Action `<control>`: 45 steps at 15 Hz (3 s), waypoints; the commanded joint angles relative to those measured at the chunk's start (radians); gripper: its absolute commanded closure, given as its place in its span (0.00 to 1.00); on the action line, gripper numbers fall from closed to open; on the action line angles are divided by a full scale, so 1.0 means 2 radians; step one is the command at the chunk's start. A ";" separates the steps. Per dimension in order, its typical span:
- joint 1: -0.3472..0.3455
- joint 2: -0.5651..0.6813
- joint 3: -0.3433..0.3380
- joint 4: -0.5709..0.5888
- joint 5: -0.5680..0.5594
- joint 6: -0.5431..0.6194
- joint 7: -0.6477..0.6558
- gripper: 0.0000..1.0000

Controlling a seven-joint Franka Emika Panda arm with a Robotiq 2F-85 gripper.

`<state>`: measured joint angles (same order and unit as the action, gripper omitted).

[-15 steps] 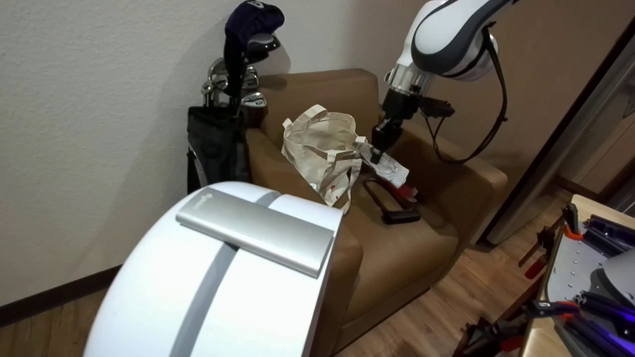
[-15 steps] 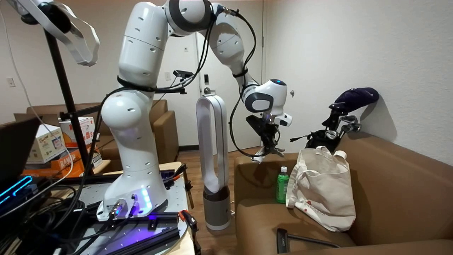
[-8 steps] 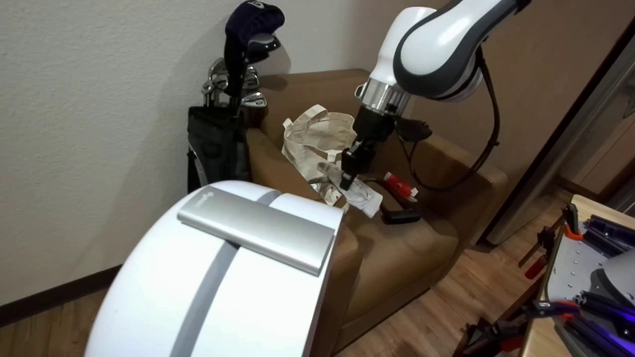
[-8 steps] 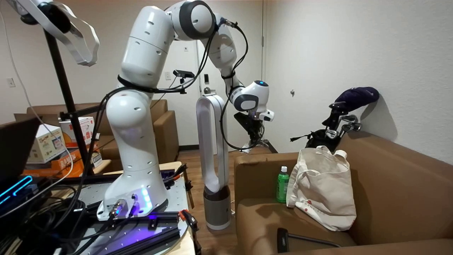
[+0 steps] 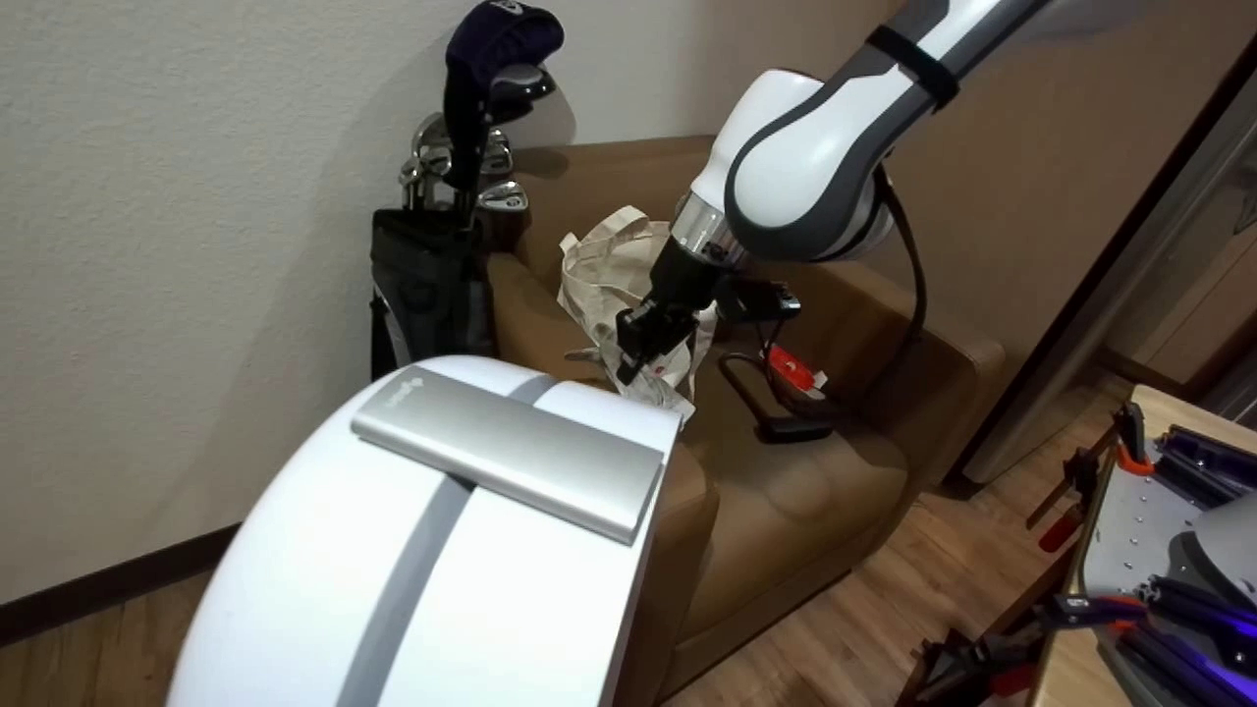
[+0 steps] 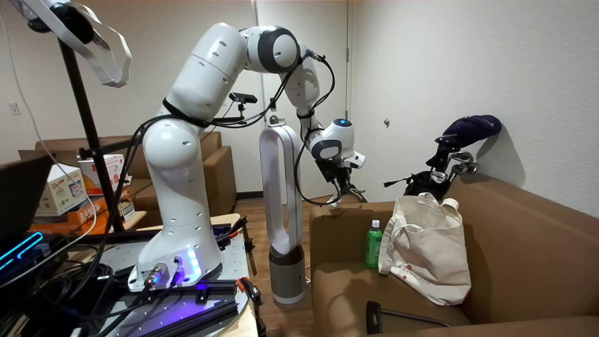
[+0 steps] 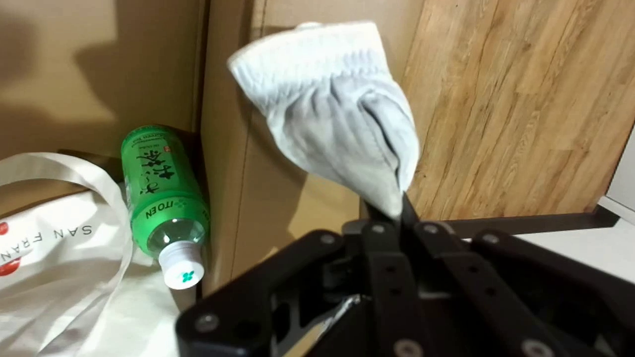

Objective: Move the glove to the left armrest

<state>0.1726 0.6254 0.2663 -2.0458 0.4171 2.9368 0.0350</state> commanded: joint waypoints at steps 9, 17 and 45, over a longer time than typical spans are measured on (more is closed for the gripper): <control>0.103 0.007 -0.105 0.003 -0.087 0.037 0.124 0.98; 0.149 0.018 -0.138 0.051 -0.107 -0.139 0.234 0.98; -0.192 -0.067 0.160 -0.053 0.104 -0.090 -0.102 0.00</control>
<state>-0.0149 0.5395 0.4186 -2.0637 0.5128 2.7923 0.0266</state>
